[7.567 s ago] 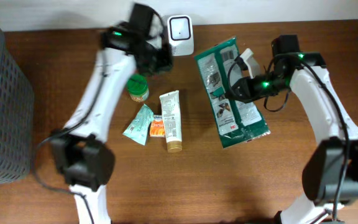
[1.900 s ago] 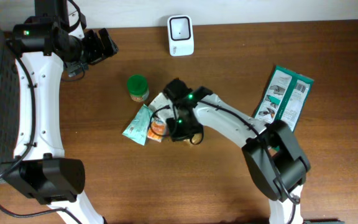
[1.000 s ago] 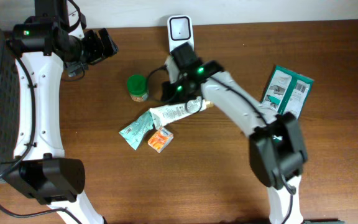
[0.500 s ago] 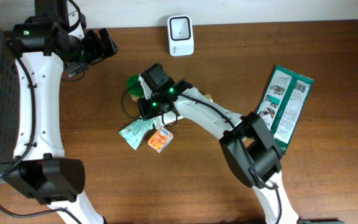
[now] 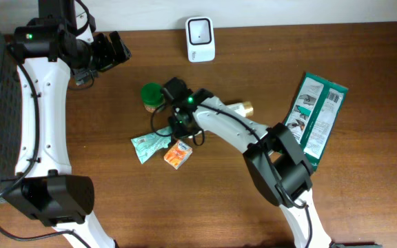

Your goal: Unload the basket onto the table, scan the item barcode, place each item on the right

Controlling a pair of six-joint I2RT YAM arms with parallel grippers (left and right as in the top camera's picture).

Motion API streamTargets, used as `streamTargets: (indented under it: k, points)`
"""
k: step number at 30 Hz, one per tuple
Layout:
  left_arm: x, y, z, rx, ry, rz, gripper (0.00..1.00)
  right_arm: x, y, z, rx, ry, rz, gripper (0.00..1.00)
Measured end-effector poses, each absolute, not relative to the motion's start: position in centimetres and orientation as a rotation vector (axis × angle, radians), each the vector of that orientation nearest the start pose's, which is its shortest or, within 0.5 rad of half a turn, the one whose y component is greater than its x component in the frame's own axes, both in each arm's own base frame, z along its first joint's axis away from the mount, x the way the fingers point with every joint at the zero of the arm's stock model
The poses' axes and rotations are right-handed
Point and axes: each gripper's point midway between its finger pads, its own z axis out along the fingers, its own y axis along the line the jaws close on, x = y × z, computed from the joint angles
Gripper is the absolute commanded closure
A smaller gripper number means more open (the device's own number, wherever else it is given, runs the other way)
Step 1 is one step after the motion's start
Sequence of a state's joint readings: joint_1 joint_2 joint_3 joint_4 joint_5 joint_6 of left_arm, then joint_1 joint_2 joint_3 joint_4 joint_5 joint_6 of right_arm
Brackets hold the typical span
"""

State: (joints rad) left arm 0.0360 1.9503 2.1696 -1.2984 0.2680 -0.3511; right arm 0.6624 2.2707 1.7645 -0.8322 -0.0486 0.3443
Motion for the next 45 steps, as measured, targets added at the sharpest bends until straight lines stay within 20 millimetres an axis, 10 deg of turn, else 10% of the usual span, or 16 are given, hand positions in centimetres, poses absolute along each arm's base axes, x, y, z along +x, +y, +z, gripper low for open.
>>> streamTargets:
  k: [3, 7, 9, 18, 25, 29, 33, 38, 45]
  points:
    - [45.8, -2.9, 25.9, -0.424, 2.629, -0.459, 0.01, 38.3, 27.4, 2.2, -0.395, 2.974, 0.186, 0.96]
    - [45.8, -2.9, 25.9, -0.424, 2.629, -0.459, 0.01, 38.2, 21.4, 10.0, -0.225, 2.971, 0.183, 0.91]
    - [45.8, -2.9, 25.9, -0.424, 2.629, -0.459, 0.01, 38.7, 18.4, 10.9, -0.123, 2.991, 0.165, 0.91]
    - [45.8, -2.9, 25.9, -0.424, 2.629, -0.459, 0.01, 40.2, 9.0, 3.7, 0.306, 3.075, 0.022, 0.91]
    - [45.9, -2.9, 25.9, -0.424, 2.629, -0.459, 0.01, 45.3, 9.7, 1.6, 0.294, 2.836, 0.130, 0.92]
    - [45.8, -2.9, 25.9, -0.424, 2.629, -0.459, 0.01, 48.4, 13.6, 3.1, 0.076, 2.691, 0.411, 0.90]
    - [45.8, -2.9, 25.9, -0.424, 2.629, -0.459, 0.01, 46.6, 16.2, 3.7, -0.069, 2.719, 0.673, 0.69]
    - [45.8, -2.9, 25.9, -0.424, 2.629, -0.459, 0.01, 44.8, 13.8, 4.0, -0.047, 2.766, 0.877, 0.29]
    - [45.8, -2.9, 25.9, -0.424, 2.629, -0.459, 0.01, 43.3, 15.8, 3.5, -0.221, 2.741, 1.058, 0.28]
